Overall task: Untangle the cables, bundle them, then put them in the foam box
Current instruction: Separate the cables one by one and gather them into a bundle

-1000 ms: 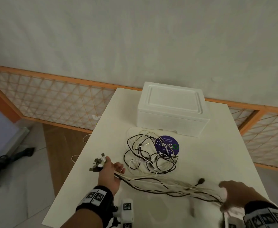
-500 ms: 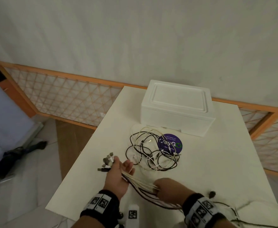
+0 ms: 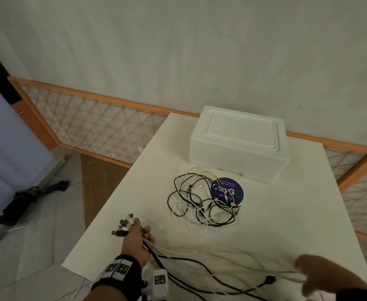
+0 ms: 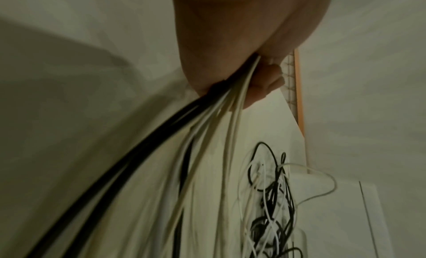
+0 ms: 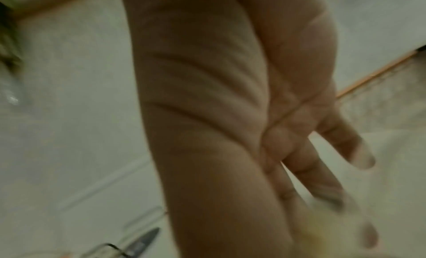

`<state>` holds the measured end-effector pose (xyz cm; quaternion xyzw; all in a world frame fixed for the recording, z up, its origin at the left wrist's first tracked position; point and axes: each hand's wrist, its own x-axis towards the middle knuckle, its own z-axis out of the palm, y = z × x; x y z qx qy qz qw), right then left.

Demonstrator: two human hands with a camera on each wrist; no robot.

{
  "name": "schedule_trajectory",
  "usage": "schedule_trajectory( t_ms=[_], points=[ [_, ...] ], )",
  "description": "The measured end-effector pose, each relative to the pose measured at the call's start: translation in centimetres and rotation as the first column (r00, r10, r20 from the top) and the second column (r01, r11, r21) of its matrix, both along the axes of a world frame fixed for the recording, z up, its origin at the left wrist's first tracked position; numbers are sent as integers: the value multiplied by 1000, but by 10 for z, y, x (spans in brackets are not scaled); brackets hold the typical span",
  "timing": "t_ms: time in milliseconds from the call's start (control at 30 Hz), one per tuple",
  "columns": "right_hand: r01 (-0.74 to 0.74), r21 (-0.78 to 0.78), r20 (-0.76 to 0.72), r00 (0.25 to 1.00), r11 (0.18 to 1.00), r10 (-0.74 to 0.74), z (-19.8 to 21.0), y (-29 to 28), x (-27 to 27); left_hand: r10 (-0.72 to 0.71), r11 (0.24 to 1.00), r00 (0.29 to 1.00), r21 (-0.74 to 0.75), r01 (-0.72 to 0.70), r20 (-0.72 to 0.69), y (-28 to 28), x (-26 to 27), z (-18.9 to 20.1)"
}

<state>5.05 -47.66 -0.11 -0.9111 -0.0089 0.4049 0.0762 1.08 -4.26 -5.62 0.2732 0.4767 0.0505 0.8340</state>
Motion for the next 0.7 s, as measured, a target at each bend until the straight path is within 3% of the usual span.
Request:
schedule_trajectory(
  t_ms=[67,133,200,300,433,600,700],
  points=[
    [-53,-5,155,986,999,53,9,25,9,-18,1000,1000,14,18,2,-3,4,0],
    [-103,163,422,906,981,25,14,68,21,-47,999,999,26,47,7,-7,8,-1],
    [-219,293,523,852,931,35,16,122,30,-88,995,996,41,88,2,-12,13,0],
    [-378,284,516,835,881,191,-6,188,37,-163,986,987,43,163,4,-20,19,4],
    [-506,115,466,788,855,404,-46,222,37,-267,962,964,65,267,2,-26,26,1],
    [-436,75,471,809,897,353,-52,222,45,-321,945,947,62,321,-6,-25,29,-5],
    [-357,212,442,865,910,236,-44,221,50,-334,941,942,61,334,-2,-24,32,-7]
  ],
)
